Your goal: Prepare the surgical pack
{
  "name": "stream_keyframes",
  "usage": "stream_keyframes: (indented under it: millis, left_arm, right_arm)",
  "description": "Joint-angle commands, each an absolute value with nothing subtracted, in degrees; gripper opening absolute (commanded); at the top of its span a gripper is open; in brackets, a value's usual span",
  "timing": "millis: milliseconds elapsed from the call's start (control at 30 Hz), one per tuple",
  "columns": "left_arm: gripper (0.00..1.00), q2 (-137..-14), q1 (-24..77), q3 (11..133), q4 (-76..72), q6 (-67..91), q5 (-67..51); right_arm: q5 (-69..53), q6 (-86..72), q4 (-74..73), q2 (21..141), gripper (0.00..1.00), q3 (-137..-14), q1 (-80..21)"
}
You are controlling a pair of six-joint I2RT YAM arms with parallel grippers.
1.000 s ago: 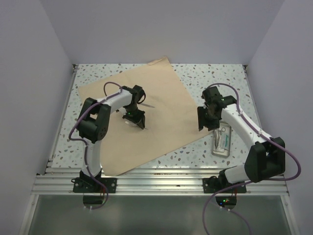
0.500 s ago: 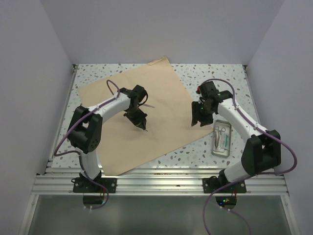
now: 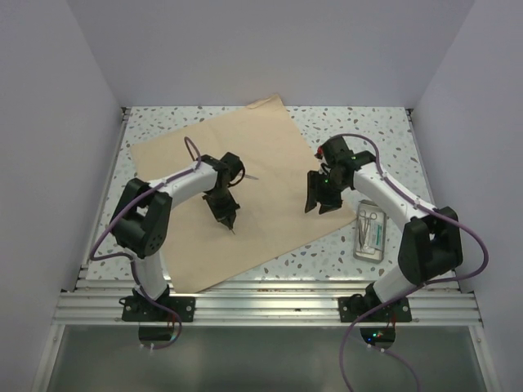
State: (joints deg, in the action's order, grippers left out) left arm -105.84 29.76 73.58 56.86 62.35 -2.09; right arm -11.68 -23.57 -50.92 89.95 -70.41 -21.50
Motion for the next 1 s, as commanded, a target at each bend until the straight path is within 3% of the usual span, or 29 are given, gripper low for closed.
stream_keyframes:
  millis: [0, 467, 767, 967]
  left_arm:
    - [0.00, -105.3, 30.0, 73.2, 57.5, 58.5, 1.3]
    - [0.00, -105.7, 29.9, 73.8, 55.8, 54.1, 4.0]
    - [0.00, -100.6, 30.0, 72.0, 54.1, 51.0, 0.3]
    - [0.00, -96.7, 30.0, 68.8, 53.9, 49.7, -1.5]
  right_arm:
    - [-12.9, -24.4, -50.2, 90.1, 0.51, -72.2, -21.8]
    - [-16.0, -24.5, -48.9, 90.5, 0.51, -70.8, -22.1]
    - [-33.1, -41.5, -28.3, 100.5, 0.53, -72.5, -27.4]
    - [-34.7, -48.9, -21.4, 109.3, 0.55, -78.3, -33.6]
